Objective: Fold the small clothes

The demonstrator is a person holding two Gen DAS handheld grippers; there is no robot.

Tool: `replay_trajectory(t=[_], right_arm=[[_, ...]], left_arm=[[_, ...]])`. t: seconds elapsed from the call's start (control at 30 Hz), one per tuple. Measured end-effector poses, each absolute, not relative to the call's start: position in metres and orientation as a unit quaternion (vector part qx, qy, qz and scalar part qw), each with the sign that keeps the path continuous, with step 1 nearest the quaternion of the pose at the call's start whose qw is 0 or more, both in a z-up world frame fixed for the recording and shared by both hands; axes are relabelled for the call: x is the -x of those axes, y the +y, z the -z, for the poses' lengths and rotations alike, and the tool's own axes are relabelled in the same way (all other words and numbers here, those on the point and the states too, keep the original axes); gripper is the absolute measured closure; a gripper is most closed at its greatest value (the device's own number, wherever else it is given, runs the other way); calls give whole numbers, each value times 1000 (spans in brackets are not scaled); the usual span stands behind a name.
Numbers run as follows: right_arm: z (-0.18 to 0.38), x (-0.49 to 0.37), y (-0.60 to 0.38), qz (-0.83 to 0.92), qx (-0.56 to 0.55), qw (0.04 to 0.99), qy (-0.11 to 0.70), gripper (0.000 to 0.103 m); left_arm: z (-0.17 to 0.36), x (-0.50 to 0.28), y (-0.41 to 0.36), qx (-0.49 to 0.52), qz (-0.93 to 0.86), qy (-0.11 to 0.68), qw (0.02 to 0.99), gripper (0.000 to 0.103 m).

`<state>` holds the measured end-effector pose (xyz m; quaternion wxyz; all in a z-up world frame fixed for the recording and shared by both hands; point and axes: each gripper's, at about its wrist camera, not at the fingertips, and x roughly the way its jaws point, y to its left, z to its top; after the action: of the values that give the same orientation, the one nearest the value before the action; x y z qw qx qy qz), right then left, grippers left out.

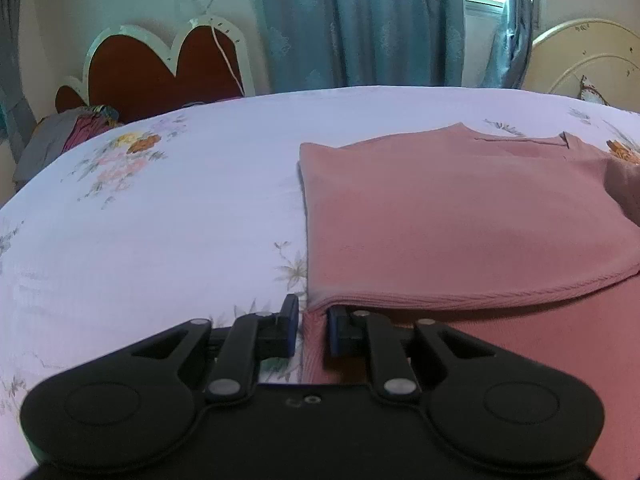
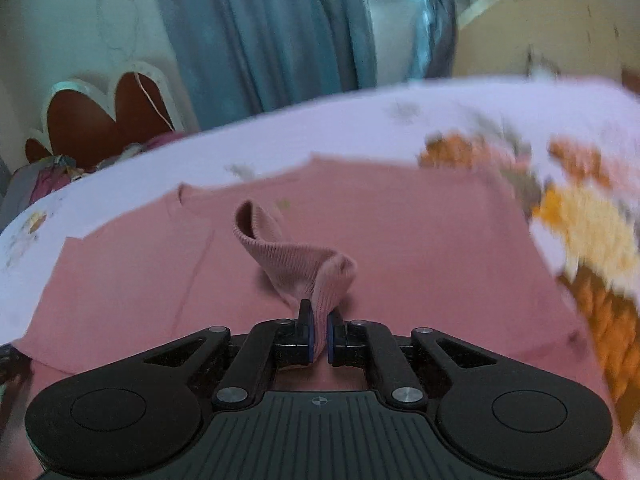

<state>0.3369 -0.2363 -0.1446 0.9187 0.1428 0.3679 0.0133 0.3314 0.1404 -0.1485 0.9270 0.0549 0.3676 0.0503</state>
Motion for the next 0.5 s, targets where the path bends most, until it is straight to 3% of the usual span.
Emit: replay_trajectory(t=[0.03, 0.1, 0.13, 0.5], right_arm=[[142, -337, -240, -14, -145, 918, 367, 95], [136, -330, -244, 4, -130, 925, 358, 56], [132, -329, -247, 10, -120, 930, 348, 51], [140, -360, -259, 7, -138, 923, 358, 49]], left_arm=[[147, -332, 140, -58, -48, 370, 926, 88], [144, -332, 142, -58, -47, 374, 924, 84], [140, -331, 144, -51, -44, 376, 924, 83], [113, -345, 158, 48, -34, 388, 920, 70]])
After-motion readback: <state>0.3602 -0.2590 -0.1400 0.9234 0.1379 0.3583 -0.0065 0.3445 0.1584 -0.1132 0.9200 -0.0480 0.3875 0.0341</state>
